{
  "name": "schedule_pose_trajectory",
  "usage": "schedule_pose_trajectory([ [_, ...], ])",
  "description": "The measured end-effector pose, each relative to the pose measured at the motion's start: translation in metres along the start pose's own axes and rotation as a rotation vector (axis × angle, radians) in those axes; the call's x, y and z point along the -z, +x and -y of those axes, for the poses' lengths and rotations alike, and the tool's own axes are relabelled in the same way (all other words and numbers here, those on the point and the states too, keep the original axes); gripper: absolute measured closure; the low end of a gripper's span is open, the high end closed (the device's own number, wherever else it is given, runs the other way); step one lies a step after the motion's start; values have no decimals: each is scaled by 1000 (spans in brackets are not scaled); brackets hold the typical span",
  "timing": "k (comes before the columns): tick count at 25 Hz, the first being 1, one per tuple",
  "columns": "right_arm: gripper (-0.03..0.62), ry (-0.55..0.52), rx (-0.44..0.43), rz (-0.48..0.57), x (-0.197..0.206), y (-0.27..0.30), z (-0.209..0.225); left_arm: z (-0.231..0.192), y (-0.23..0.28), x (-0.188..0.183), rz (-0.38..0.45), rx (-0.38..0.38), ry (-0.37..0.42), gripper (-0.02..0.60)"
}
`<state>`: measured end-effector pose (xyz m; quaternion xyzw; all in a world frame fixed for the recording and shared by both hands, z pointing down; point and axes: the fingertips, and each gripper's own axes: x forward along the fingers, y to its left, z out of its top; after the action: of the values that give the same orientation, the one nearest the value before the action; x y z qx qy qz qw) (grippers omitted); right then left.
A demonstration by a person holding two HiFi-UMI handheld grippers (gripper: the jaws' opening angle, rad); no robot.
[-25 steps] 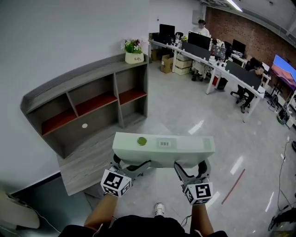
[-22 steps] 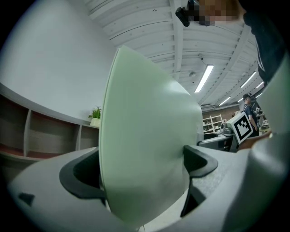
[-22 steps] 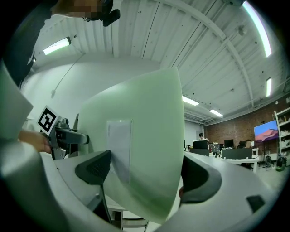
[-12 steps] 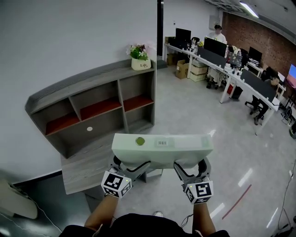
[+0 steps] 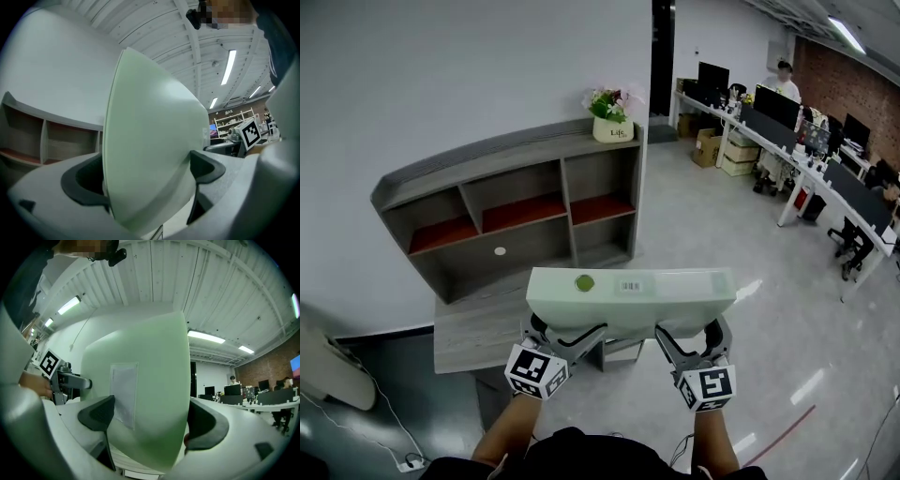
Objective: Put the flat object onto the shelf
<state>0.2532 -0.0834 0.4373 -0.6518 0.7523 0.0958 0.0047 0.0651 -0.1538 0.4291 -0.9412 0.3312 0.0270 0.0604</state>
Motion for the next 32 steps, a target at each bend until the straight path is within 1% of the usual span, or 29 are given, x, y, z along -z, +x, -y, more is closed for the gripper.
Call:
schedule_pose_trajectory([
  [3, 88, 11, -35, 7, 0, 12, -1, -7, -1, -2, -6, -33, 8, 20],
  [8, 88, 22, -98, 1, 0, 47, -15, -37, -6, 0, -15, -103, -4, 20],
  [14, 88, 14, -138, 21, 2, 81, -26, -67, -5, 4, -4, -150, -7, 20],
  [22, 88, 19, -171, 30, 3, 145, -45, -128, 6, 8, -3, -181, -11, 21],
  [27, 88, 24, -180, 40, 0, 190, -56, -171, 18, 4, -3, -184, 13, 20],
  [32, 88, 12, -194, 62, -10, 240, -71, -219, 26, -4, 24, -201, 23, 20],
])
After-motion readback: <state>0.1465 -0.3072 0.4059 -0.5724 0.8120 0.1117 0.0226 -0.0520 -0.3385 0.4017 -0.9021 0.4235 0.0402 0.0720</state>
